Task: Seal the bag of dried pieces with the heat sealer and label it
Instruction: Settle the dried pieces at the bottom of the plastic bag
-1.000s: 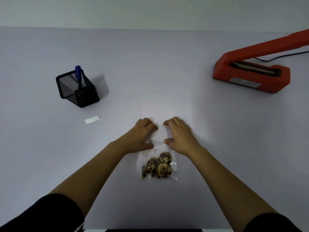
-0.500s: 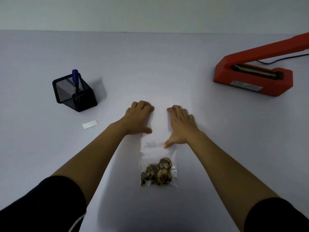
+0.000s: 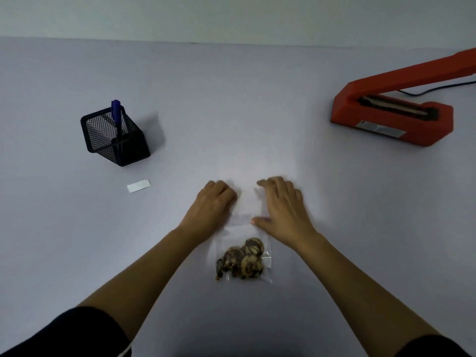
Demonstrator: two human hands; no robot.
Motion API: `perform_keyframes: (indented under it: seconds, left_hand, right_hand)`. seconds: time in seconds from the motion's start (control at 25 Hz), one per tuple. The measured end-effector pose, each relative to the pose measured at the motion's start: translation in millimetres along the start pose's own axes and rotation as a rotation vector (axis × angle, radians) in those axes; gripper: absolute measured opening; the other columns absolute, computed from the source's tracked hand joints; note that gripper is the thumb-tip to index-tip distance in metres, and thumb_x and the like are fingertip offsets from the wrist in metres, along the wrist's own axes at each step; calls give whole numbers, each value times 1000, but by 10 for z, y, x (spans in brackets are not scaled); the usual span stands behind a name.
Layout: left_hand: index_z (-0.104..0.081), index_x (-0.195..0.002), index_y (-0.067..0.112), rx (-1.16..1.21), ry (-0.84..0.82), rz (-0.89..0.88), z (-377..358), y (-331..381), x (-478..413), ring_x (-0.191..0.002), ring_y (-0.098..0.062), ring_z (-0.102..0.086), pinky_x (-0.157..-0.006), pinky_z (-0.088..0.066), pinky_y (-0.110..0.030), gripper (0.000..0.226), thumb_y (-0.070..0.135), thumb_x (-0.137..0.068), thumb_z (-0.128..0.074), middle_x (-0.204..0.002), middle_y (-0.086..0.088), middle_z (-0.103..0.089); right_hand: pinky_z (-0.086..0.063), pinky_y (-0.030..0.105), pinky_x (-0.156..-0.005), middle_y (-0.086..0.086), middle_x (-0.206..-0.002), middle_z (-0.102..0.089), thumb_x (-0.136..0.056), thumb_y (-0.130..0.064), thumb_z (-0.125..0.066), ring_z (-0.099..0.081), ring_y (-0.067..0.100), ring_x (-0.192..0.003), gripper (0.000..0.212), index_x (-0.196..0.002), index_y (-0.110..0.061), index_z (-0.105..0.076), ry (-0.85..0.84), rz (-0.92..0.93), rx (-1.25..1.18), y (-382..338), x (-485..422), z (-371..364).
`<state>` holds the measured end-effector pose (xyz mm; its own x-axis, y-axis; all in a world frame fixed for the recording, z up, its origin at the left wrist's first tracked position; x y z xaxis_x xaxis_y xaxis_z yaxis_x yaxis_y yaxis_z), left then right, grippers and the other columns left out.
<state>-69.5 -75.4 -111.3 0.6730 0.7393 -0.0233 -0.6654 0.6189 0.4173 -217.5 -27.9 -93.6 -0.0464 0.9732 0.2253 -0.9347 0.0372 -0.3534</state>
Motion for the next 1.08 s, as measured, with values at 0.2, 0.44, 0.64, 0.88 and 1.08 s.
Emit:
perform_keyframes:
  seconds: [0.2,0.44,0.64,0.88,1.08]
  left_hand:
    - [-62,-111,12,-8,-180,69,-71,-19,213,-99,-29,-57,-80,-49,-41,44,44,-83,-48,-111,-8,-62]
    - [-58,-118,19,-73,-203,79,-51,11,302,-113,-27,-53,-87,-43,-42,52,53,-80,-47,-124,-6,-57]
    - [-65,-90,6,32,-146,-127,-80,155,336,-74,-28,-58,-61,-51,-37,23,25,-88,-52,-85,-11,-63]
    - [-69,-96,7,128,-171,-105,-42,110,295,-77,-26,-58,-69,-49,-31,29,24,-91,-45,-90,-10,-63]
    - [-67,-105,2,155,-209,7,8,27,119,-88,-32,-59,-80,-48,-34,24,10,-83,-62,-100,-16,-61]
  right_hand:
    - [-49,39,-81,5,-95,-64,-83,-15,-63,-57,24,-90,11,-93,-11,-66,-11,122,-213,-44,144,-202]
    - [-42,20,-80,2,-101,-60,-83,-17,-62,-56,14,-92,20,-101,-12,-68,-15,37,-339,-10,198,-242]
    - [-46,23,-75,4,-93,-65,-81,-14,-66,-60,19,-87,12,-92,-12,-72,-49,66,-318,-45,202,-235]
    - [-49,26,-77,4,-94,-66,-84,-14,-63,-61,18,-88,15,-95,-12,-72,-70,56,-287,-73,145,-195]
    - [-46,28,-86,6,-107,-66,-87,-13,-59,-60,21,-98,21,-105,-13,-70,-123,73,-204,-102,-16,-140]
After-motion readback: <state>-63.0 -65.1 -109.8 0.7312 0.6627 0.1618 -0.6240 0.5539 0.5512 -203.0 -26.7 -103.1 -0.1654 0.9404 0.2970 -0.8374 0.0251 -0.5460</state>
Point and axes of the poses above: each hand's wrist, its own x-axis away from the middle knuckle, its own z-axis out of the back of the hand, y = z × x, the point moved 5 cm from there along -x, towards the middle knuckle
